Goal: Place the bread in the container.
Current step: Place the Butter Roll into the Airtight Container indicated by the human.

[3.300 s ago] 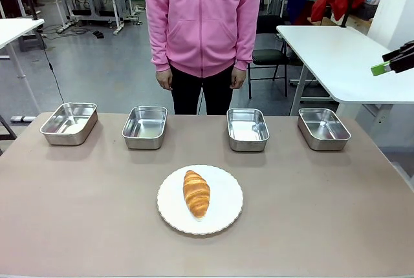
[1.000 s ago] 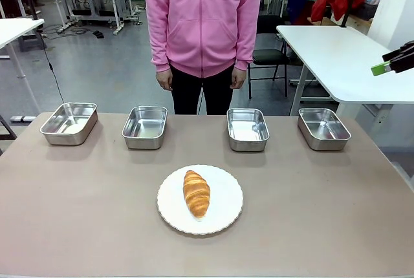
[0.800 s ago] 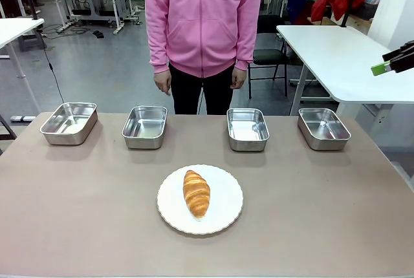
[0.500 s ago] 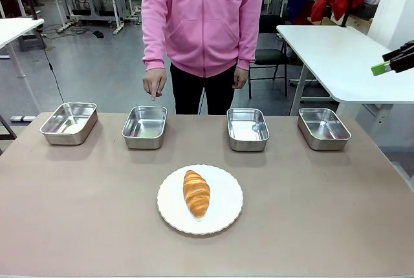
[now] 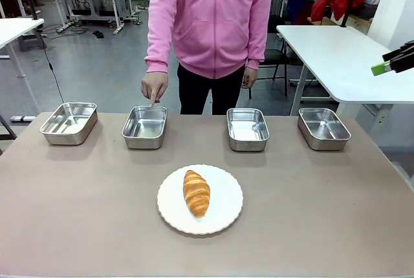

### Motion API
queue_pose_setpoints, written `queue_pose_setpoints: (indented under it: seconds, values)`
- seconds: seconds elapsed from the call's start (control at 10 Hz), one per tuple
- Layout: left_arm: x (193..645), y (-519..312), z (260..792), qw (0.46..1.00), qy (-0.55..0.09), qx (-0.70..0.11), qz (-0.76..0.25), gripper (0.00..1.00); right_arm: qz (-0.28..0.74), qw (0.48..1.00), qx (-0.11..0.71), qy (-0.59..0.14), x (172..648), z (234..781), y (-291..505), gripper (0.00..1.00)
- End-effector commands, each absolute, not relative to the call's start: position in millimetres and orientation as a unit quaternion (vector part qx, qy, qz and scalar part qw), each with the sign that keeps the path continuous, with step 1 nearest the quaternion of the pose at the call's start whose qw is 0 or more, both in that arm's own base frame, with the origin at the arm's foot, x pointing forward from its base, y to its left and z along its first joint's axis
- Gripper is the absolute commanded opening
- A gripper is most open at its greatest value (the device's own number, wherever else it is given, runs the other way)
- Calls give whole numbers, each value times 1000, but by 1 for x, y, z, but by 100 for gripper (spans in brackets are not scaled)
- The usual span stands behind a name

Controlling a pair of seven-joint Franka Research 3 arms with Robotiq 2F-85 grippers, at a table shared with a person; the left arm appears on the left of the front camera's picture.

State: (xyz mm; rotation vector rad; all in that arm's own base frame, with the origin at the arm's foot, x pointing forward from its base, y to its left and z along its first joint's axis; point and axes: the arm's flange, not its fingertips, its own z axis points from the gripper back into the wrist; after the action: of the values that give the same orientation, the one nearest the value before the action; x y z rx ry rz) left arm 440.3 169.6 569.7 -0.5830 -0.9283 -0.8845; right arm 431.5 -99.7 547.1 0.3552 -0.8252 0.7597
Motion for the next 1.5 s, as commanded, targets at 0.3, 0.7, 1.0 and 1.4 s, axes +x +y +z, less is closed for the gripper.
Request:
queue_pose_setpoints:
  seconds: [0.3,0.7,1.0,1.4]
  values:
    - [439,169,572,759,-430,-269,-409,100,358,827,173,-397,433,547,-99,100]
    - [433,128,598,801,-404,-244,-369,100,358,827,173,-397,433,547,-99,100]
    - [428,14,619,859,-321,-201,-345,100,358,827,173,-397,433,547,-99,100]
    - [456,-140,554,919,-172,-177,-307,100,358,827,173,-397,433,547,-99,100]
